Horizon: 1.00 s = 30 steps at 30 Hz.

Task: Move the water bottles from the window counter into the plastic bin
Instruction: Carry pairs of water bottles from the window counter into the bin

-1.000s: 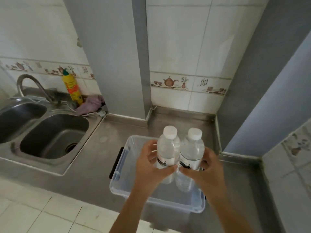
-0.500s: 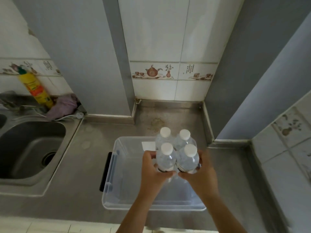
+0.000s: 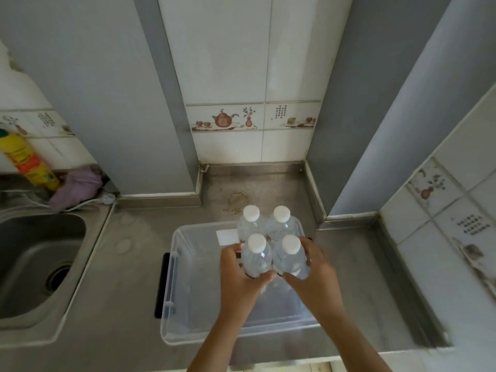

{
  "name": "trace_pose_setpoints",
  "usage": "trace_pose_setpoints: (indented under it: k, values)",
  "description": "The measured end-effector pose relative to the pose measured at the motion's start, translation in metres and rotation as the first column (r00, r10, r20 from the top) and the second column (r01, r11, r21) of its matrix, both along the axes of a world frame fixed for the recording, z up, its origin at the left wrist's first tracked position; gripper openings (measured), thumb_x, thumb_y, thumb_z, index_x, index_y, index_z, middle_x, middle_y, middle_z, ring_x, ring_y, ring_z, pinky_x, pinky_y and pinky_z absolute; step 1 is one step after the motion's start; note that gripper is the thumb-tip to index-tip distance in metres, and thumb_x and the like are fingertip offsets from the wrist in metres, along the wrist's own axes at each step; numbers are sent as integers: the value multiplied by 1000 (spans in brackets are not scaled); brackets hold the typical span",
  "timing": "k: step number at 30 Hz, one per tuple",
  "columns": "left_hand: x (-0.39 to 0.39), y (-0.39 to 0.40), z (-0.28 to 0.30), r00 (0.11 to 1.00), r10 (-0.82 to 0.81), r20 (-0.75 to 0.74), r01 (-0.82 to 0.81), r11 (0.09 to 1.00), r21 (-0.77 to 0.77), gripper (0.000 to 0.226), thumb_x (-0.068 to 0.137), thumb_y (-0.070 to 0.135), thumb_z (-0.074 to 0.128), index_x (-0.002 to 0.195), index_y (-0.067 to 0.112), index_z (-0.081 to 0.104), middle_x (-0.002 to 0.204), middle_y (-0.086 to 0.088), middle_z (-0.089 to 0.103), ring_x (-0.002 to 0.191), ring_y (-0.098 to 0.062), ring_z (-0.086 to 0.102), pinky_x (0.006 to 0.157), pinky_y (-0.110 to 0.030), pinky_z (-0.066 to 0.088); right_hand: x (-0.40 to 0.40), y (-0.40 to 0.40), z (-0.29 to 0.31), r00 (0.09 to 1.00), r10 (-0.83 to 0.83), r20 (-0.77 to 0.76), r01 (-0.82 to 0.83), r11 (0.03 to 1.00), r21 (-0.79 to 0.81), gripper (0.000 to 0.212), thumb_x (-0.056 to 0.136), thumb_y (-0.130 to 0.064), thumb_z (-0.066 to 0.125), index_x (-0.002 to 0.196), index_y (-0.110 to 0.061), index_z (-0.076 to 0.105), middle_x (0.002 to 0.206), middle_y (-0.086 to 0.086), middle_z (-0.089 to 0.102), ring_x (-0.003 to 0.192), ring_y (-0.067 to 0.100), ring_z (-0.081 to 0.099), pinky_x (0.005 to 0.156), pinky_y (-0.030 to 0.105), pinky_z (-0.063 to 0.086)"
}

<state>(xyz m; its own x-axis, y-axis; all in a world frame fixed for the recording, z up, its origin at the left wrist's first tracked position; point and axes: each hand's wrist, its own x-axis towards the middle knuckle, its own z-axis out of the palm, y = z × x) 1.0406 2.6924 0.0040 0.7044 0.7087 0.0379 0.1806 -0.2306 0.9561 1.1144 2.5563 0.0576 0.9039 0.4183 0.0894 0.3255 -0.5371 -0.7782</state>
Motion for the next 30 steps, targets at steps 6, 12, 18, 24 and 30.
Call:
trace_pose_setpoints:
  k: [6,12,18,24,30]
  values:
    - [-11,-3,14,999,-43,11,43,999,-1,71,61,24,95,114,38,49,119,8,61,109,-12,61,91,-33,55,-12,-11,21,998,-13,60,17,998,-66,53,79,-16,75,127,-24,54,124,-7,61,105,10,59,86,21,46]
    - [-24,-5,57,983,-178,46,129,844,521,48,85,38,74,128,28,54,130,5,59,123,-14,50,104,-38,43,-33,-38,48,969,-17,248,84,962,-261,58,79,-22,69,134,-26,49,134,-6,55,115,21,57,80,36,56]
    - [-29,-38,107,936,-340,-88,279,567,775,46,93,47,47,125,23,69,136,0,62,123,-23,60,94,-51,51,-58,-78,69,938,-113,329,215,932,-293,55,85,-32,66,137,-21,50,142,0,52,128,23,51,97,46,49]
    - [-27,-91,136,890,-452,-62,313,506,804,47,90,45,49,121,18,73,130,-2,67,116,-27,65,90,-55,52,-88,-137,80,930,-222,293,315,892,-323,52,96,-43,44,146,-36,32,157,-14,21,145,11,20,118,37,19]
    - [-35,-171,146,783,-617,-77,413,423,806,48,91,47,48,124,20,71,132,-1,66,120,-25,63,94,-53,51,-140,-212,98,871,-381,311,474,819,-323,51,97,-51,34,146,-36,31,157,-14,21,145,12,19,117,41,24]
